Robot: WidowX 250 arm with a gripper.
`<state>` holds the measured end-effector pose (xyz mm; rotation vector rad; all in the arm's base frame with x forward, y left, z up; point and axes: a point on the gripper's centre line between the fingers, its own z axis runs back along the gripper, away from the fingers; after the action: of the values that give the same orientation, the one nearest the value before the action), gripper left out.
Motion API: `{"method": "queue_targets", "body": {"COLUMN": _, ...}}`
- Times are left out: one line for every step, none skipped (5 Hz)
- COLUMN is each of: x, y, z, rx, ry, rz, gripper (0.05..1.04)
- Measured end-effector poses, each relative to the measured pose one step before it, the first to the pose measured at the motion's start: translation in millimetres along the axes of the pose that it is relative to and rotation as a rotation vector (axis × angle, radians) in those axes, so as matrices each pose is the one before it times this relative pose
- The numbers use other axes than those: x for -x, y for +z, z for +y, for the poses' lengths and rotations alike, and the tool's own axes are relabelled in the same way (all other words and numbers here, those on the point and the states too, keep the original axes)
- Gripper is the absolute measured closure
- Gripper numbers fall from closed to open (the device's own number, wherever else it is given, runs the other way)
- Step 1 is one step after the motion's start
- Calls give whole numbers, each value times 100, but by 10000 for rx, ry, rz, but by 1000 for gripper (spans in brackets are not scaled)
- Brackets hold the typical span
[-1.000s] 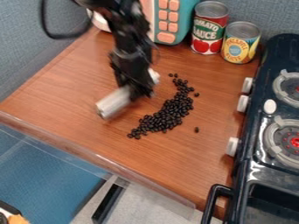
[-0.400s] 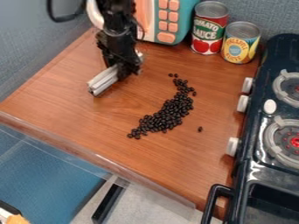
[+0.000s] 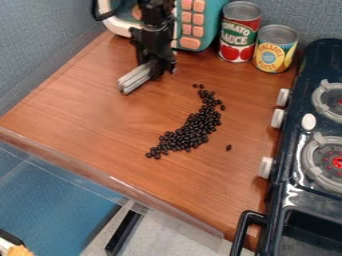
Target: Sweep into pile
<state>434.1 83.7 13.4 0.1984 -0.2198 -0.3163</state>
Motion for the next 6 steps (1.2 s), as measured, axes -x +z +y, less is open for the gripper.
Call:
{"method": "queue_targets", "body": {"x": -1499, "y": 206, "z": -1394, "rx": -231, "ry": -1134, "rz": -435, "gripper": 704}}
{"method": "queue_targets", "body": {"x": -736, "y": 360, "z": -1837, "rx": -239, "ry": -1214, "rz": -340, "gripper": 704}}
{"method": "queue_targets", "body": {"x": 217, "y": 540, "z": -1409, "rx": -35, "ry": -1014, "rz": -371, "gripper": 704}}
{"method": "queue_targets", "body": {"x": 483, "y": 860, "z": -1299, "rx": 7, "ry": -581, "rz": -194, "gripper": 704}}
{"method": "queue_targets", "body": {"x": 644, "y": 770, "z": -1283, "rx": 127, "ry": -208, "rz": -198, "gripper": 704}}
{"method": "queue_targets", "body": {"x": 393, "y": 625, "z": -935, "rx": 106, "ry": -64, "rz": -161, "gripper": 704}}
